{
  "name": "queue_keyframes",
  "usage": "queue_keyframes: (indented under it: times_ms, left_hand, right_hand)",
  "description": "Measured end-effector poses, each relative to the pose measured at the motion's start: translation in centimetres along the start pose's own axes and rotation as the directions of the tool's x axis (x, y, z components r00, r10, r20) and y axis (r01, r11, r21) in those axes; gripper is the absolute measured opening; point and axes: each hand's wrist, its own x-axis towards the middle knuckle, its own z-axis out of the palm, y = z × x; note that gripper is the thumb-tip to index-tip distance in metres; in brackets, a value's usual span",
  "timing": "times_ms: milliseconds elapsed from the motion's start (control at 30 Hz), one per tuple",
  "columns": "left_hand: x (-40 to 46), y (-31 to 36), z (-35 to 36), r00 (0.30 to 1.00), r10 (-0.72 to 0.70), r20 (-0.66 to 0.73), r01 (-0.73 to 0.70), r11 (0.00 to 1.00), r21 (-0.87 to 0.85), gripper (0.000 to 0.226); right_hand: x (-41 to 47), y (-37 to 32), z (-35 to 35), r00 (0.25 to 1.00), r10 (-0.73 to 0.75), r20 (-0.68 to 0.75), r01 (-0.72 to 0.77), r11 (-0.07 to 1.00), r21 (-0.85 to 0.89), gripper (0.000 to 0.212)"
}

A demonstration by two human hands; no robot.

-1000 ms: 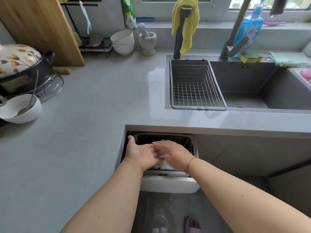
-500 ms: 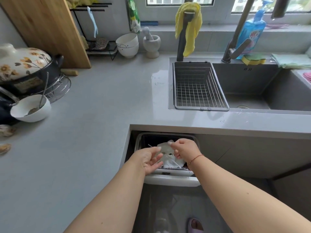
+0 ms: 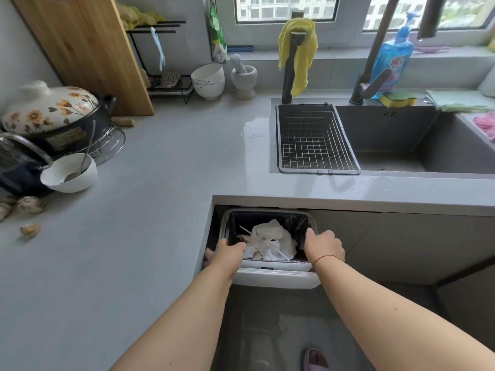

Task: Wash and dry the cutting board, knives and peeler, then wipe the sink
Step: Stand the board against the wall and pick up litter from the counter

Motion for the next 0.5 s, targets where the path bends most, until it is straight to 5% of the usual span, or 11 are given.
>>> queue_keyframes:
  times_ms: [200,400,500]
  left_hand:
    - [-0.6,-1.9,-0.2,0.993,-0.051,0.109,0.062,0.993,-0.101,0.073]
    - [-1.9,1.3,-0.2,0.999,0.030,-0.019,-0.031,0.999,-0.019,0.081]
    - [-1.6,3.0,-0.7,0.991,0.131,0.002,-0.131,0.991,-0.016,0.083]
  right_hand:
    - [-0.5,1.9,0.4,0.966,0.141,0.215,-0.152,0.988,0.034,0.079]
    - [-1.3,1.1,-2.3,0.988,0.149,-0.026,-0.147,0.987,0.067,0.075]
    - [-1.1,-0.1,-3.5,0.992,0.057,-0.111,-0.029,0.972,0.234,0.060]
